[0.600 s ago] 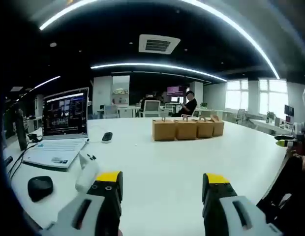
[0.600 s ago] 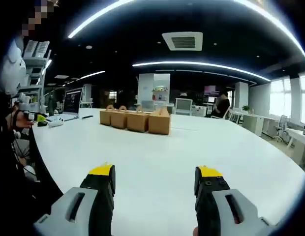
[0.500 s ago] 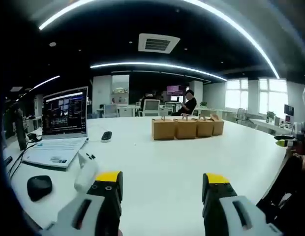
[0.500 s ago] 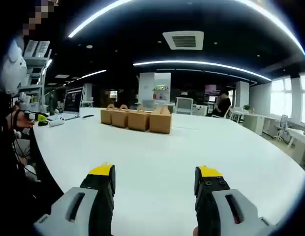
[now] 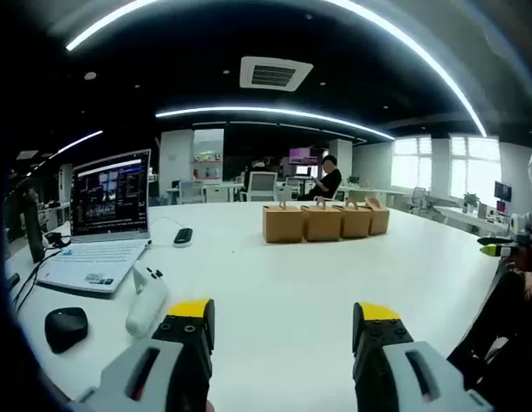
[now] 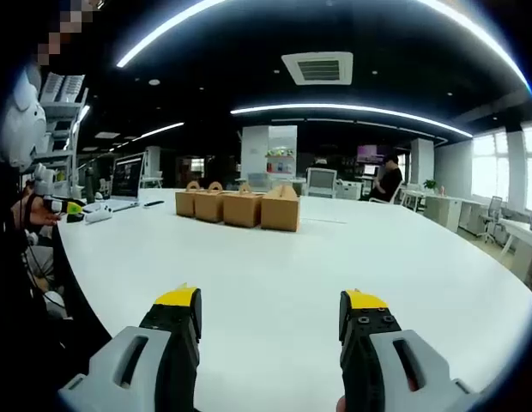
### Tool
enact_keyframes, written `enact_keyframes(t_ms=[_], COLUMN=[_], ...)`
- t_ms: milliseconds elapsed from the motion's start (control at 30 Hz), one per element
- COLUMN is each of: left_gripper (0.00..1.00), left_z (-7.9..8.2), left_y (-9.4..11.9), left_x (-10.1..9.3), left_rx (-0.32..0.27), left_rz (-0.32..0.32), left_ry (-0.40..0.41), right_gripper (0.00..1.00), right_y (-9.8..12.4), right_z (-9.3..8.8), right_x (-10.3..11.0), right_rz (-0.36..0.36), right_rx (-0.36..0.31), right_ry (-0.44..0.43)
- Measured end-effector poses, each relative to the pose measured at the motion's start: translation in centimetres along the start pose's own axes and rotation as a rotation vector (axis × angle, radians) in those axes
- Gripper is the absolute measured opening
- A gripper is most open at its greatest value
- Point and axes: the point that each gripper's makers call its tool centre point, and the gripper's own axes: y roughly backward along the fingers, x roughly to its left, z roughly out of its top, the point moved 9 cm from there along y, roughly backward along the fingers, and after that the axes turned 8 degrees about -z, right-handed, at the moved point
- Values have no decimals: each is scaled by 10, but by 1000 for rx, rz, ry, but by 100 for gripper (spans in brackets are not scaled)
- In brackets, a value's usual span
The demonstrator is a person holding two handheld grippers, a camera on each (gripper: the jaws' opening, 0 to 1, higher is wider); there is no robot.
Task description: Pick up one paper box from the group, open the paper box, and remove the item inside
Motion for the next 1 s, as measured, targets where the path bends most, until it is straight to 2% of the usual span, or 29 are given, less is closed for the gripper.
enact_keyframes(t_ms=[533,833,900,1000], left_gripper=[64,66,66,66], left_z=[-4,5,0,-1], left_y=[7,13,10,8], left_x=[-2,-7,-1,-2], left_rx=[1,-11,-10,0], left_rz=[11,-5,1,0], left_ry=[15,-2,38,28], right_gripper=[65,65,65,65], right_y=[5,8,7,6], right_z=[0,10,9,8], right_x=[2,0,-1,-1], right_rz=[16,21,22,20], right_rx=[11,-6,-3,7], right_ry=[15,29,20,27])
